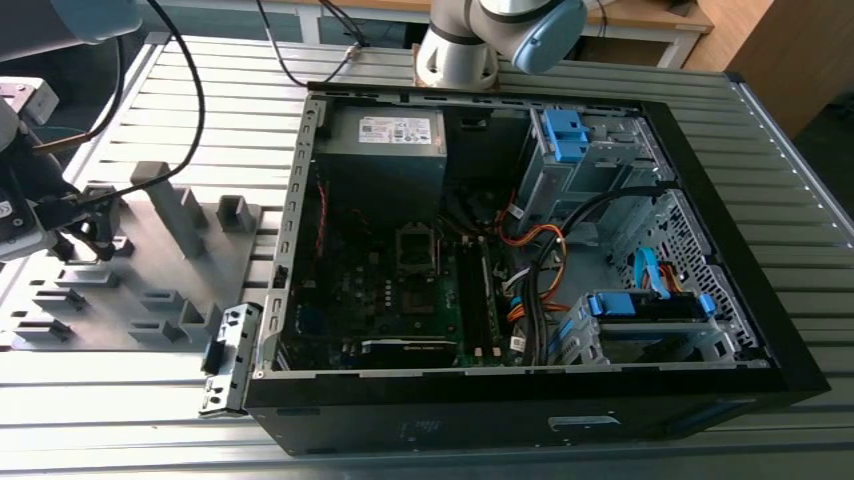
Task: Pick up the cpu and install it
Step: 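Pick up the cpu and move it towards the insertion slot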
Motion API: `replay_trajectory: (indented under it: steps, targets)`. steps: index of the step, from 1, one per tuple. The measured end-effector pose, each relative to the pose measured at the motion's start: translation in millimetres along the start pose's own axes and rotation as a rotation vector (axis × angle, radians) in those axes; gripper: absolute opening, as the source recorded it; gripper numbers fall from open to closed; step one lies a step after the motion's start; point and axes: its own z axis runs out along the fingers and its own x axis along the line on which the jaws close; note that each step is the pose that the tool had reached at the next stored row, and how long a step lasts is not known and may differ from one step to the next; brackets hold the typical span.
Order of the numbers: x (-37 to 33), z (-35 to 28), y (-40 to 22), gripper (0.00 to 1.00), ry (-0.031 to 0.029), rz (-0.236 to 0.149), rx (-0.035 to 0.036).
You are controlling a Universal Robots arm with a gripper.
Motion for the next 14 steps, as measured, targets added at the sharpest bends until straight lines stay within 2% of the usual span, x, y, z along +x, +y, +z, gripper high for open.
replay_trajectory:
  steps: [4, 14]
  targets:
    - [0.1, -2.2, 0.0, 0.47, 0.0003, 0.000, 0.0002]
    - [0.2, -25.3, 1.0, 0.47, 0.0000, 0.000, 0.0000]
